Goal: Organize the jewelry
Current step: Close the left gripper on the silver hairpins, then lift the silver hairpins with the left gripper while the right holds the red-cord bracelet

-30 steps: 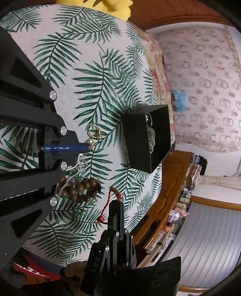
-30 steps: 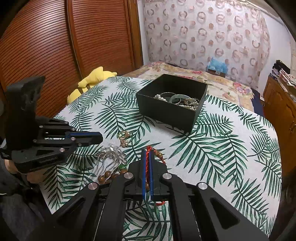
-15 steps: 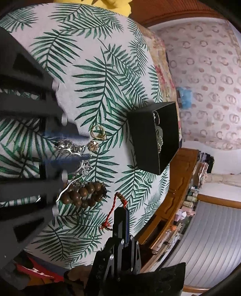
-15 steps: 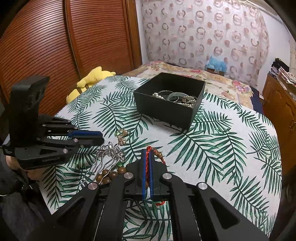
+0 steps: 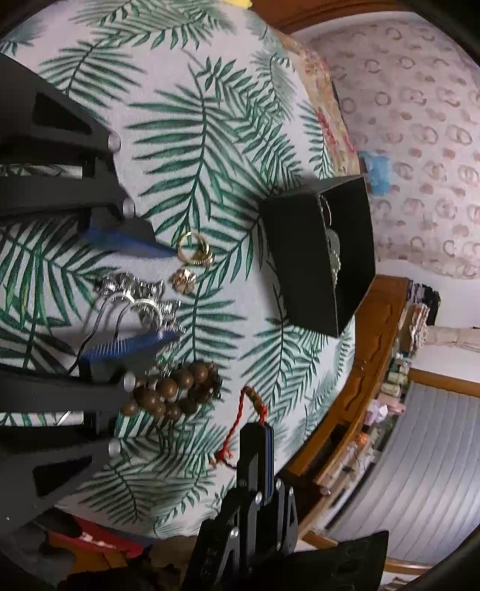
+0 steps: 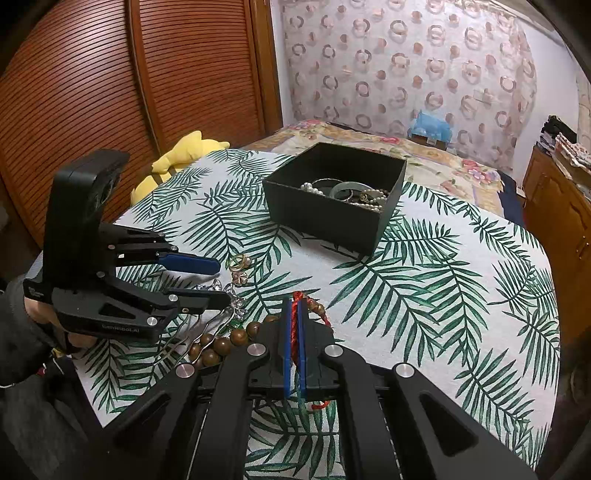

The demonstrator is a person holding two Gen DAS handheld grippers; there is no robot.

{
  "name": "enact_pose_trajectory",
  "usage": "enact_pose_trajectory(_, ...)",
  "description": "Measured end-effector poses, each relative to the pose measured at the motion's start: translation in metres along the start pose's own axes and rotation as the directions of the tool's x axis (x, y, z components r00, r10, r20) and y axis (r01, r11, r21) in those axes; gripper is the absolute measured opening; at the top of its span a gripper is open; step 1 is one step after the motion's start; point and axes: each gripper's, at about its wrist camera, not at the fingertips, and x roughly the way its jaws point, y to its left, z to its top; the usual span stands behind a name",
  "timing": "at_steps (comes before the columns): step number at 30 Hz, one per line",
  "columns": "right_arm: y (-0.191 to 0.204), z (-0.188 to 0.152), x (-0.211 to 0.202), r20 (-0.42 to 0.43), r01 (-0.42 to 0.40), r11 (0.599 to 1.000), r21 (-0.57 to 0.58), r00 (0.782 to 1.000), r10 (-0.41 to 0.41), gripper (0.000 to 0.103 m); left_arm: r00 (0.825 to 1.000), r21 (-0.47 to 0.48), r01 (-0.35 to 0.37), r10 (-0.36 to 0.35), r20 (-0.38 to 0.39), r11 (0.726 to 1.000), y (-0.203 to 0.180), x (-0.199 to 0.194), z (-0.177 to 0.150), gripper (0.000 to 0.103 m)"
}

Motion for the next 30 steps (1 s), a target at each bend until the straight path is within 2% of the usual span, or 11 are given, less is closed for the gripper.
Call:
enact_pose_trajectory(3,-0.001,0.0,-0.001,-0.008,0.001,1.0,-0.007,1.0,-0.001,0.004,1.0,-0.003,-0.003,0.003,0.007,1.0,-0.001,-0.003,-0.004,0.014)
enact_pose_trajectory(7,-0.002,0.0,-0.002,-0.017,0.006,1.0,-0.012,1.0,-0.006,0.004,0.999,-0.065,0.033,-0.031,0.025,0.997,0.008,-0.011,-0.008,0.009)
enact_pose_trajectory(9,-0.002,0.001,-0.001,-0.021,0.005,1.0,-0.011,1.0,-0.005,0.004,0.998,-0.084,0.042,-0.039,0.04,0.996,0.01,-0.017,-0.008,0.002)
enact_pose_trajectory(15,0.0,0.001,0.0,-0.025,0.003,1.0,-0.014,1.0,-0.004,0.004,0.997,-0.054,0.053,-0.05,0.067,0.997,-0.004,-0.03,-0.004,0.001)
enact_pose_trajectory(20,0.0,0.004,-0.002,-0.019,0.008,1.0,-0.019,1.0,-0.008,0.004,0.994,-0.043,0.016,-0.011,0.106,0.999,-0.012,-0.046,0.003,0.001)
enact_pose_trajectory(30,0.003,0.03,-0.017,0.046,0.014,0.999,-0.039,0.999,-0.012,0.004,0.981,-0.012,-0.071,0.072,0.178,0.997,-0.015,-0.066,0.023,0.001)
